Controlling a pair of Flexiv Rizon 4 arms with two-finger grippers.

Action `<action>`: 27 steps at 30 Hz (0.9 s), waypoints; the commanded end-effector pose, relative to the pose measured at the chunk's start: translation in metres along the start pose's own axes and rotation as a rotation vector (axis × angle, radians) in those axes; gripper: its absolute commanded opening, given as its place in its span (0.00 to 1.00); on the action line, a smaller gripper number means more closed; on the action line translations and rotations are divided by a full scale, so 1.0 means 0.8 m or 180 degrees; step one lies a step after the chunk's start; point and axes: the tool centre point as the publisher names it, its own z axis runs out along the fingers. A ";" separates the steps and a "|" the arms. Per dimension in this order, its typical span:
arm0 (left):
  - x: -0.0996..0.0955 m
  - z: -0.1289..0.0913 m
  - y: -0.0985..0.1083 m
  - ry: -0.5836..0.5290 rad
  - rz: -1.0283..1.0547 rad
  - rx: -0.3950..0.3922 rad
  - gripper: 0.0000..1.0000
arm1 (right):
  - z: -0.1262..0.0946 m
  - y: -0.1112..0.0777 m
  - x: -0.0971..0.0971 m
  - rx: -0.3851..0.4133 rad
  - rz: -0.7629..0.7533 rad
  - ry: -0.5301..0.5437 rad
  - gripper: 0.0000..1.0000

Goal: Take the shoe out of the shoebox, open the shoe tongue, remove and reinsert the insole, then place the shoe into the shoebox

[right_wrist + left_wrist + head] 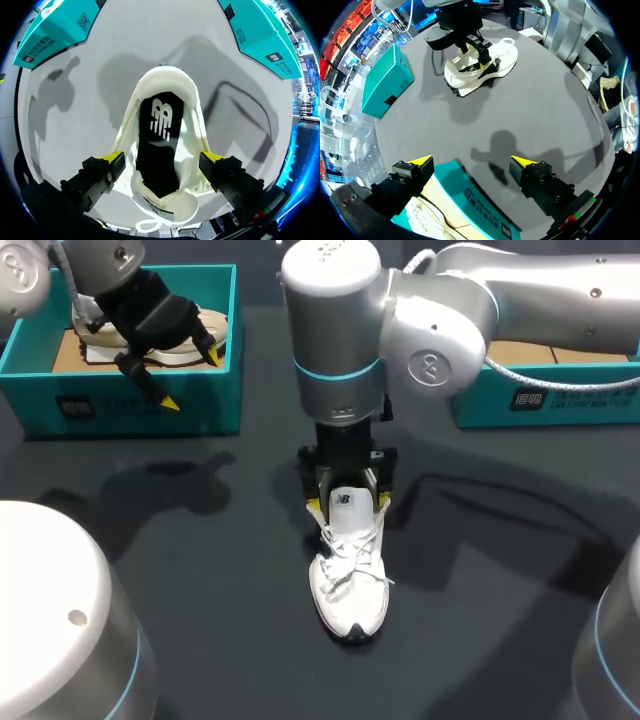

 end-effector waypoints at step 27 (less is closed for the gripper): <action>0.000 0.000 0.000 0.0003 0.0002 -0.0007 1.00 | -0.012 -0.028 -0.004 -0.0070 0.0046 -0.0004 0.90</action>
